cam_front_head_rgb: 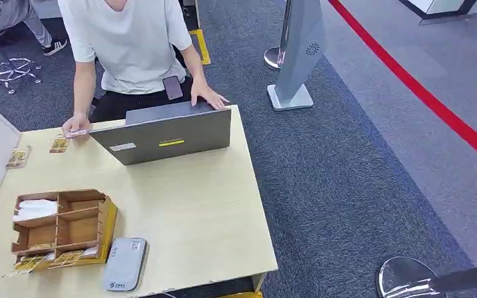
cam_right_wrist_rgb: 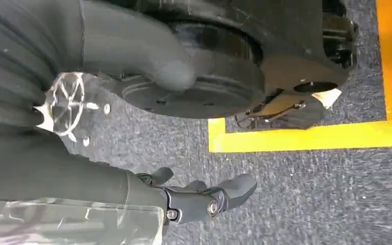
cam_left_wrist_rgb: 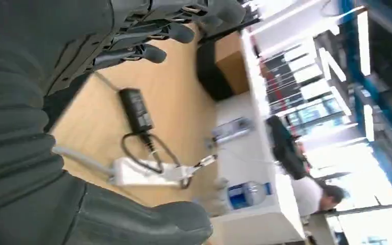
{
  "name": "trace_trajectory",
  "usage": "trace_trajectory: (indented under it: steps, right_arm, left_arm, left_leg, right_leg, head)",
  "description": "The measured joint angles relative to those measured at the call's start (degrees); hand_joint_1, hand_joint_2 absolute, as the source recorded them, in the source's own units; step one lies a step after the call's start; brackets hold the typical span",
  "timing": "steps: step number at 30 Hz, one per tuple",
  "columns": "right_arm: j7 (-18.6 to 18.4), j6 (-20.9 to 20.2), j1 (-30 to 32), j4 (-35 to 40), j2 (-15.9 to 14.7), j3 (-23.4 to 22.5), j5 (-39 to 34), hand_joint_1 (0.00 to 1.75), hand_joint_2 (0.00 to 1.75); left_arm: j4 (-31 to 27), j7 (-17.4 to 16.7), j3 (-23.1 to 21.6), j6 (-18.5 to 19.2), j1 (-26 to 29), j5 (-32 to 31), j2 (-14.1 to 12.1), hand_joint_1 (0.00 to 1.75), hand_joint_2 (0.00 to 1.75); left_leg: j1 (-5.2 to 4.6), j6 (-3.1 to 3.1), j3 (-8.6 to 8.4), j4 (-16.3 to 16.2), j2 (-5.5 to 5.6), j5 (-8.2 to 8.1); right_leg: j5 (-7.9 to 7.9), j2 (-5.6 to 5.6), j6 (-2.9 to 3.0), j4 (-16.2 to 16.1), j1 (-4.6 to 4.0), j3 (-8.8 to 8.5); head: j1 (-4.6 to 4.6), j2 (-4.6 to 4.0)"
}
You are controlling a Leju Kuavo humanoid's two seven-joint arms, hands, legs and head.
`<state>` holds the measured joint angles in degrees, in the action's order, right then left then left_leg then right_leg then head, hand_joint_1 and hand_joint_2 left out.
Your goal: Pass the card to the sensor for recognition and then transmit it.
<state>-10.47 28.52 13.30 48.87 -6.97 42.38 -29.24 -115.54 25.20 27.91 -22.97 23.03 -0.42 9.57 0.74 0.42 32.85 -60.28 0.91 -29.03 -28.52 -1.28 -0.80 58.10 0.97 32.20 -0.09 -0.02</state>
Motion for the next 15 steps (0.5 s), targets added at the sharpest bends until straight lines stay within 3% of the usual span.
trace_trajectory:
  steps: [6,15]
  right_arm:
    - [-0.3,-0.9,-1.1,-1.5,0.0,2.0,-0.5,0.0,1.75]
    - [-0.2,-2.6,-3.3,-5.2,0.5,3.4,-2.3,0.0,1.75]
  left_arm:
    - [-1.4,-3.2,-3.4,0.9,-5.4,-9.7,-3.5,0.0,1.75]
    - [-1.4,-10.6,-10.7,10.1,-13.7,-18.2,-8.7,0.0,1.75]
  left_leg:
    - [0.0,0.0,0.0,0.0,-0.02,0.02]
    - [0.0,0.0,-0.01,0.0,-0.07,0.03]
  right_leg:
    - [0.02,0.0,0.02,0.0,0.0,0.0]
    - [0.06,-0.05,0.02,0.0,0.0,0.0]
  head:
    - [0.0,0.0]
    - [0.0,0.0]
